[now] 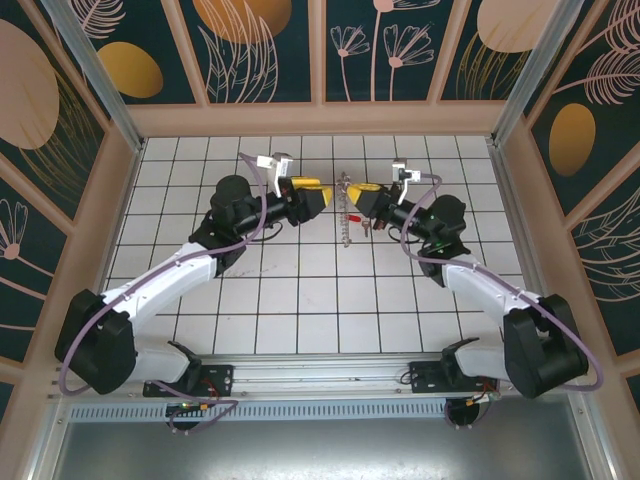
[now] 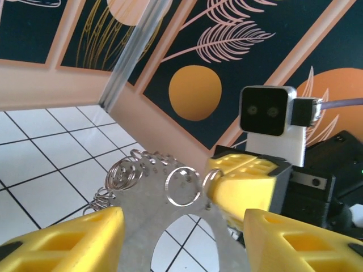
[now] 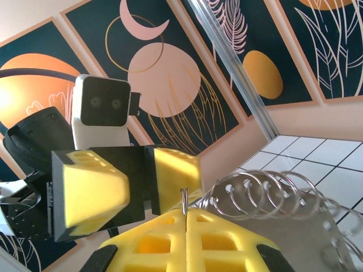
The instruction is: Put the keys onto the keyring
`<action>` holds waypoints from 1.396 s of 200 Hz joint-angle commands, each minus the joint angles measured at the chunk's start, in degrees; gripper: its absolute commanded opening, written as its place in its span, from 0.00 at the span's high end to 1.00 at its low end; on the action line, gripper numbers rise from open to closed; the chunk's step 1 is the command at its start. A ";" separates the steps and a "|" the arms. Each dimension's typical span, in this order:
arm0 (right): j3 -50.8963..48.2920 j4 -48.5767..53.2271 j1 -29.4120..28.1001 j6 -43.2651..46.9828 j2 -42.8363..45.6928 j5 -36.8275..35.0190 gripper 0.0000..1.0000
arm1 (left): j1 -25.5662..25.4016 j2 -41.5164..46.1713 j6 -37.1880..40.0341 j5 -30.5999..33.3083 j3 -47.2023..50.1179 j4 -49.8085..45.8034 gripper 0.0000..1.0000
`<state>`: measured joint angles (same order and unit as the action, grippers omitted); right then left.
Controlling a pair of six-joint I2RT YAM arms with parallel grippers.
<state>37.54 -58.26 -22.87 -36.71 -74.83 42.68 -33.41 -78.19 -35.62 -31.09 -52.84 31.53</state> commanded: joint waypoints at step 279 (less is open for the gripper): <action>10.04 -21.22 3.90 -19.19 -18.92 4.82 1.00 | 3.70 -17.50 -11.32 -11.80 -9.37 20.16 0.70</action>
<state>45.17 -74.37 -18.24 -55.07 -93.69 46.98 -29.89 -96.71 -47.66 -41.43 -61.39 49.58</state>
